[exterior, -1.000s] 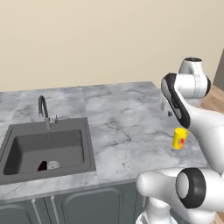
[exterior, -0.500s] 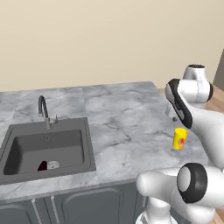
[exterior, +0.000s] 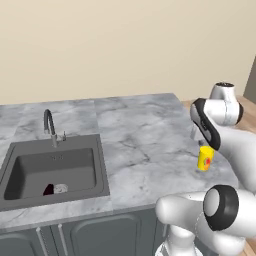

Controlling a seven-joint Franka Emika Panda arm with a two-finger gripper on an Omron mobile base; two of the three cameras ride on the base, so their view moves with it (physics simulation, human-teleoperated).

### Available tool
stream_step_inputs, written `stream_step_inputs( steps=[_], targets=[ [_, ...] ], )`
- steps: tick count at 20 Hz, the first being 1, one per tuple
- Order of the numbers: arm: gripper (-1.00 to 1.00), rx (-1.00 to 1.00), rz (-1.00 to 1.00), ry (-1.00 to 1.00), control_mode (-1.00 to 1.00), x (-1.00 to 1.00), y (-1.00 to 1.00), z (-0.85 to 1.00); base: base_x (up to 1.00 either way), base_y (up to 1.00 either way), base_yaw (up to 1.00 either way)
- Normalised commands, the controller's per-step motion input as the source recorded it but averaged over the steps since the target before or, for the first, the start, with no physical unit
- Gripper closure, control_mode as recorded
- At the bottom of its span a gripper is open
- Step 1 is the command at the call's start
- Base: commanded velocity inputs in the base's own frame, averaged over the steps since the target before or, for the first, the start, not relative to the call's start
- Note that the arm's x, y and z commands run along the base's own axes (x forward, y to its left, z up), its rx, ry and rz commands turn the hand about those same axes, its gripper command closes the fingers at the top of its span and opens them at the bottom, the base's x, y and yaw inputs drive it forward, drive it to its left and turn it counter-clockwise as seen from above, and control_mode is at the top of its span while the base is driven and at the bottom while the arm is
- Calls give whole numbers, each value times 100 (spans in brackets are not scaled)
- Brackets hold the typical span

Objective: Pick the cup and strainer and place them in the sink. Then turn on the water.

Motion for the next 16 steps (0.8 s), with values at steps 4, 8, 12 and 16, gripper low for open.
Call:
stream_step_inputs(
  steps=[4, 8, 12, 16],
  targets=[
    [-100, 0, 0, 0, -100, 3, 0, -29, 0, 0, 0],
    [-100, 0, 0, 0, -100, 9, 0, -26, 0, 0, 0],
    [-100, 0, 0, 0, -100, 19, 0, -25, 0, 0, 0],
    [-100, 0, 0, 0, -100, 23, 0, -24, 0, 0, 0]
  ],
)
